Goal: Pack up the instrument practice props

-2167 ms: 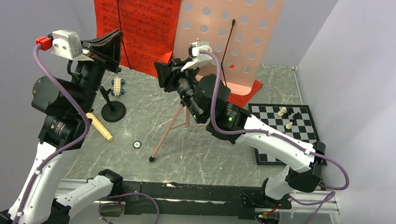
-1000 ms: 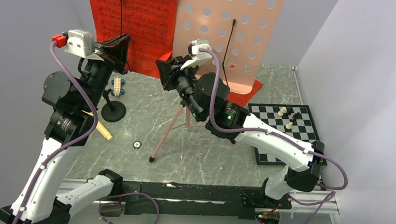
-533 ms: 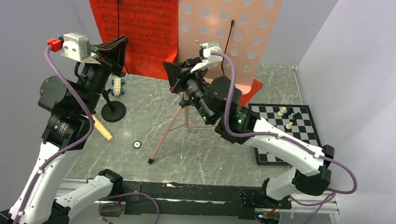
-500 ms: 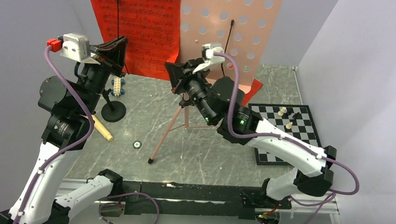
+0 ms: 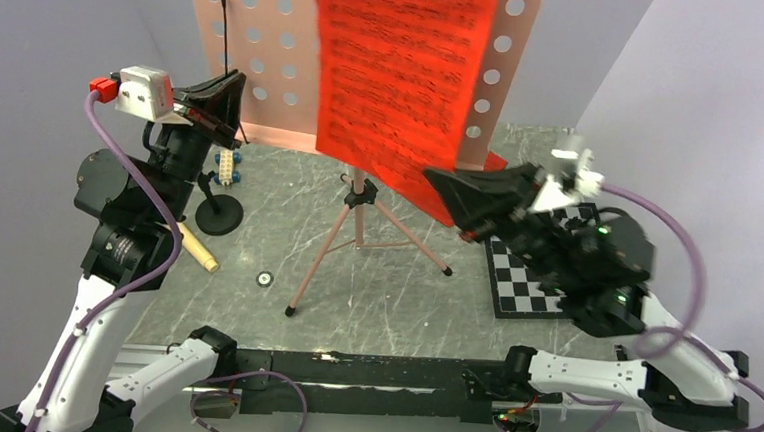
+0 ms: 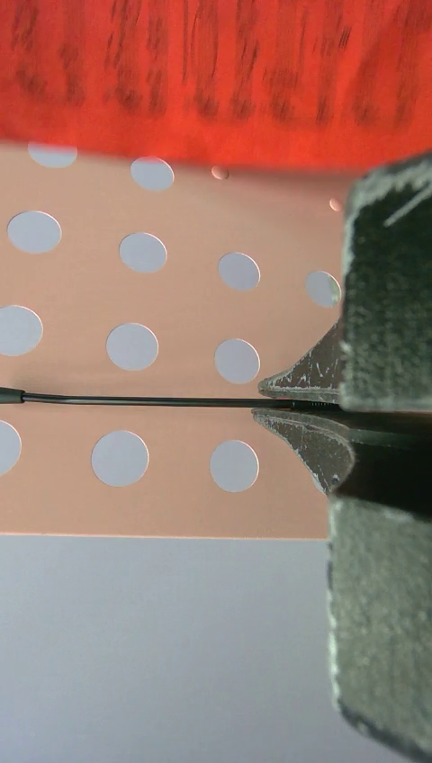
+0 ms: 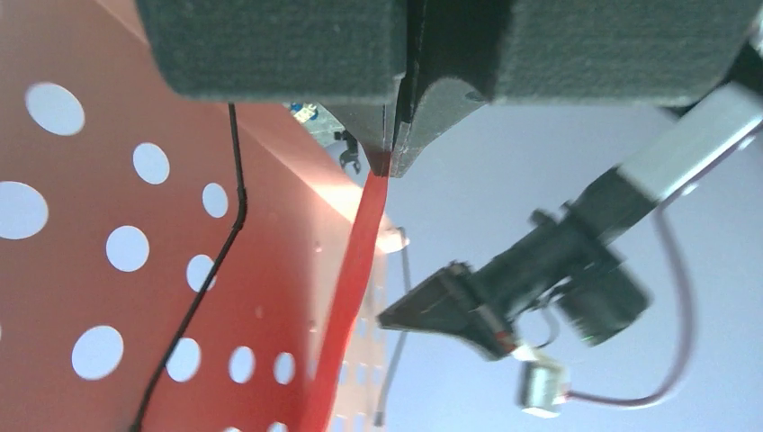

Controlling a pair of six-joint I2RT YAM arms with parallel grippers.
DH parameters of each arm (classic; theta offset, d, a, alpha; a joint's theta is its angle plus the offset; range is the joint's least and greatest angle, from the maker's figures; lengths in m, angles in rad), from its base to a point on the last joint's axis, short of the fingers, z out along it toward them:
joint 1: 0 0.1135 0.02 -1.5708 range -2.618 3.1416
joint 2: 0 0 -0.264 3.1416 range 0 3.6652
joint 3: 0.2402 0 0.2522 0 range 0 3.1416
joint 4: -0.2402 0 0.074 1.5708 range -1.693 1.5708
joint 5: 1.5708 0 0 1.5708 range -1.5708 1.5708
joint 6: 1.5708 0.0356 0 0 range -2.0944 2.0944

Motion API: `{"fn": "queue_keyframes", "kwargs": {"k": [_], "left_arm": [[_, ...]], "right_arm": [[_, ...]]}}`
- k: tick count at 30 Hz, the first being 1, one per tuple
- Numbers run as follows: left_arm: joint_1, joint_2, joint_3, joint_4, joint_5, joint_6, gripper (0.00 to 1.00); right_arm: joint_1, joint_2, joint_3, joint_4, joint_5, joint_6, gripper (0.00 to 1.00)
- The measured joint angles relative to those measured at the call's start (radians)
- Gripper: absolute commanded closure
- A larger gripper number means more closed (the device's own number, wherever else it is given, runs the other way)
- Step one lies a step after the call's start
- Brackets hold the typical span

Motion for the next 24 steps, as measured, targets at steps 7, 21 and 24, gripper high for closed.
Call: {"fn": "queue_keyframes", "kwargs": {"k": [7,21,24], "left_arm": [[0.0,0.008,-0.01,0.024,-0.01,-0.003,0.63],[0.0,-0.16,-0.162,0.033,-0.072,-0.068,0.01],[0.0,-0.272,-0.24,0.029,-0.09,-0.113,0.01]], "right_arm": [[0.0,-0.188,-0.042,-0.202,-0.263,-0.127,1.0],[0.0,-0.264,-0.438,-0.578,-0.073,-0.197,1.0],[0.0,-0.333,-0.489,-0.577,0.104,-0.153,1.0]]}}
